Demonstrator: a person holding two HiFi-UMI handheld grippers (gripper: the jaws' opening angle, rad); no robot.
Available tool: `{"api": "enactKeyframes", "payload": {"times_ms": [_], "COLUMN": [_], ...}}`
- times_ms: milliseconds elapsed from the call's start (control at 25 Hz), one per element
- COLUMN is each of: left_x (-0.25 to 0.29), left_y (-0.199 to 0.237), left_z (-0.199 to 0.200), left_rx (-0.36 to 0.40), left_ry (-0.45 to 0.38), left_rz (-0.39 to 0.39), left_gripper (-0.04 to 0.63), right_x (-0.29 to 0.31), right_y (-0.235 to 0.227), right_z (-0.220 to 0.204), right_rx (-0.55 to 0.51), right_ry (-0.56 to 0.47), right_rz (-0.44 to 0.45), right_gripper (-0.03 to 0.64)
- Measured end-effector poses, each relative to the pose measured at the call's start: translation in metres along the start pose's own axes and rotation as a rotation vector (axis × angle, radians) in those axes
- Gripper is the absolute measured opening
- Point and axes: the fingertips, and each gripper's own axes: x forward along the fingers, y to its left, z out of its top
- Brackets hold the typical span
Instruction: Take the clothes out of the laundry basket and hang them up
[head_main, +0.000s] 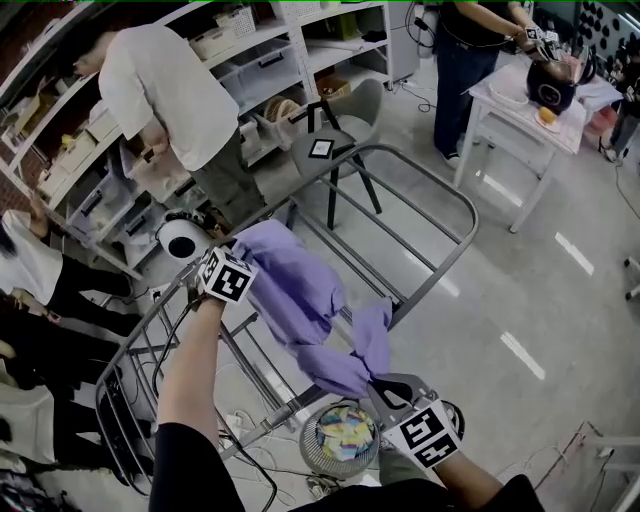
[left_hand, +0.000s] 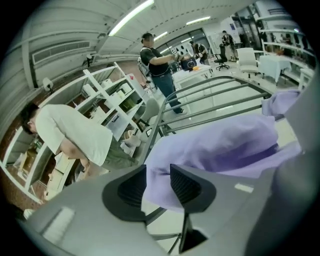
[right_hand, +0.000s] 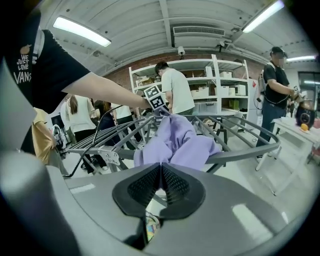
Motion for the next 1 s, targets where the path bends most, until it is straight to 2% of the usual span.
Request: {"api": "enactKeyframes", "payload": {"times_ms": [200, 360, 720, 1000], "left_x": [-0.027, -0.047, -0.095, -0.130], "left_y": [-0.021, -0.038, -0.058, -0.081], "left_z": [0.022, 0.025, 0.013, -0.005], "left_rx": [0.058, 0.122, 0.124, 0.128], "left_ry": [-0.097, -0.134, -0.216, -0.271], "left_rz": [-0.032, -0.045, -0.063, -0.077], "left_gripper": [0.137, 0.144, 0.144, 0.144], "right_x": [-0.015, -0.021, -0.007, 0.020], "right_y": [0.000, 0.010, 0.031, 0.027], "right_z": [-0.037, -0.057, -0.092, -0.106], "right_rx": [0.048, 0.056, 0.124, 0.179], "right_ry": [0.072, 0.115, 0.168, 0.148], "right_rz": [-0.040, -0.046, -0.071, -0.141], "right_gripper": [0.014, 0.014, 0.014, 0.015]}}
